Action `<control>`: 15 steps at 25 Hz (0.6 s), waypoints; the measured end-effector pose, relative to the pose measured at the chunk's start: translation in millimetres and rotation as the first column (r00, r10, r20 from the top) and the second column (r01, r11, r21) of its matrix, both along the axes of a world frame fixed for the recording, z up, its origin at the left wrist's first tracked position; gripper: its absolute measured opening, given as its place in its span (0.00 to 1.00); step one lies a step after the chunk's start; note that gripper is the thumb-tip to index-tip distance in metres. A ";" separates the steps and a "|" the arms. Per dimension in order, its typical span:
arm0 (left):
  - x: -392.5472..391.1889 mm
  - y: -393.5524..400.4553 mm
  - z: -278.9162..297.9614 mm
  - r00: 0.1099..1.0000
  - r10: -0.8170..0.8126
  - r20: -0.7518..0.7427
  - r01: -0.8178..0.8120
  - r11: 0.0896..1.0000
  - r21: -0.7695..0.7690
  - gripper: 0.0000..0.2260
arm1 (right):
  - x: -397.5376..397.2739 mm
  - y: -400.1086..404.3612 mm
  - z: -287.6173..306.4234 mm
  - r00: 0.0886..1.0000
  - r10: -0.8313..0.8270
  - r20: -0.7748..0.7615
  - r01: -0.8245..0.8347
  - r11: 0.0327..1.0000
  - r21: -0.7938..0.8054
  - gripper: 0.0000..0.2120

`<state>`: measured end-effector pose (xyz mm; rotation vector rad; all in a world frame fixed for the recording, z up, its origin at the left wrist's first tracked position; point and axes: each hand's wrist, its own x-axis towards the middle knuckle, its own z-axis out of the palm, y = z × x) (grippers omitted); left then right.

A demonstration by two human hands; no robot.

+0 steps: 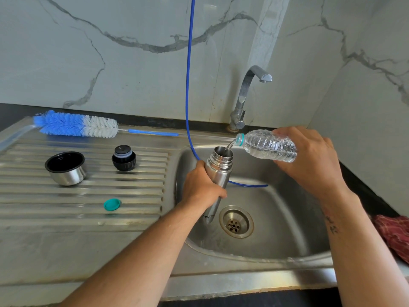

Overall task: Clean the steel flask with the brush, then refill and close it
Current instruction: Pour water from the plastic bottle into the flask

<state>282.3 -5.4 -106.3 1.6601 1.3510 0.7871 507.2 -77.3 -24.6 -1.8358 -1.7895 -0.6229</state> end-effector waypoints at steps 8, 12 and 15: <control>0.9 -0.9 0.4 1.000 -0.013 -0.009 0.013 1.000 -0.002 0.30 | 0.2 0.2 -0.2 1.000 -0.005 0.000 0.005 1.000 0.009 0.24; 0.8 -1.6 1.3 1.000 -0.017 -0.002 0.017 1.000 -0.010 0.29 | 0.0 0.4 0.4 1.000 -0.013 -0.001 0.013 1.000 0.014 0.24; 0.8 -1.7 1.4 1.000 -0.019 -0.002 0.019 1.000 -0.009 0.29 | 0.3 0.5 0.6 1.000 -0.016 0.009 0.016 1.000 0.017 0.24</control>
